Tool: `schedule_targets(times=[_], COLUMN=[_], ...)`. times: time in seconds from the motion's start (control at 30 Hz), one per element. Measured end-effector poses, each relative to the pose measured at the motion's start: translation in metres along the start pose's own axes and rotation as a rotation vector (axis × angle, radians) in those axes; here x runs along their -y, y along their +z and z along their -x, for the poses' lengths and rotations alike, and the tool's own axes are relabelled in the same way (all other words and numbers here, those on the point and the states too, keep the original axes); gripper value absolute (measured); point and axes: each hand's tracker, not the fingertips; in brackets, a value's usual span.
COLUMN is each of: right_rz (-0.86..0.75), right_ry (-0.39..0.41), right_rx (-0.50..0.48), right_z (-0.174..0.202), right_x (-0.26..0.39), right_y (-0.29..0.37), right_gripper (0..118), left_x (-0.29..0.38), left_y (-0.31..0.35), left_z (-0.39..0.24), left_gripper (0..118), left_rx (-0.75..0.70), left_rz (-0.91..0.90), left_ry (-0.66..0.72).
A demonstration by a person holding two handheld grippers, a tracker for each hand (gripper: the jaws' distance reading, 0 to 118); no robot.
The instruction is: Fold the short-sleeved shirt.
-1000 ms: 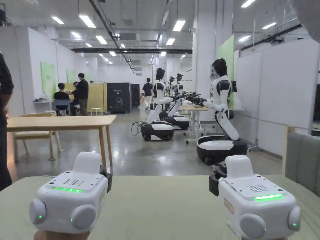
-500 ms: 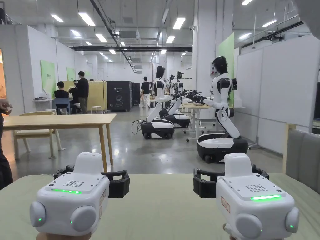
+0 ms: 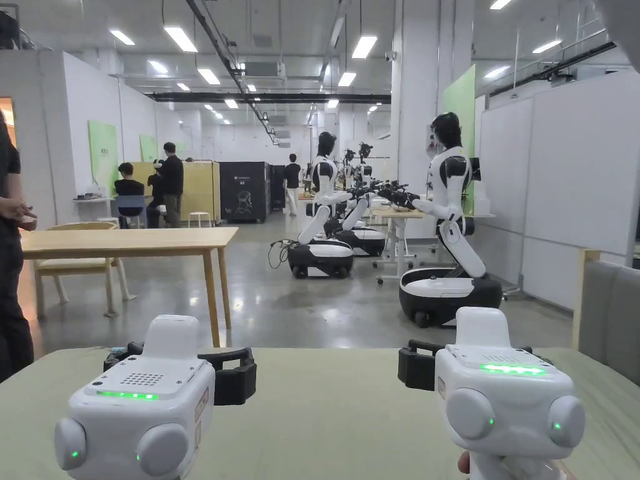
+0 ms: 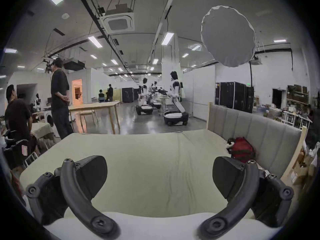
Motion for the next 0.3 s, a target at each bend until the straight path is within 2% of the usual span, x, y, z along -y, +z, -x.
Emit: schedule_targets(times=[0.17,0.3], right_rz=[-0.005,-0.033], right_ry=[-0.016,-0.054], right_rx=[-0.090,-0.116], right_z=[-0.008,-0.011], right_x=[0.006,0.005], right_y=[-0.009,0.005], right_gripper=[118,118], left_x=[0.003,0.004], left_y=[0.000,0.002], left_z=[-0.001,-0.001], left_gripper=[118,118], left_rx=[-0.004,-0.006], left_rz=[0.001,-0.002], left_ry=[0.006,0.015])
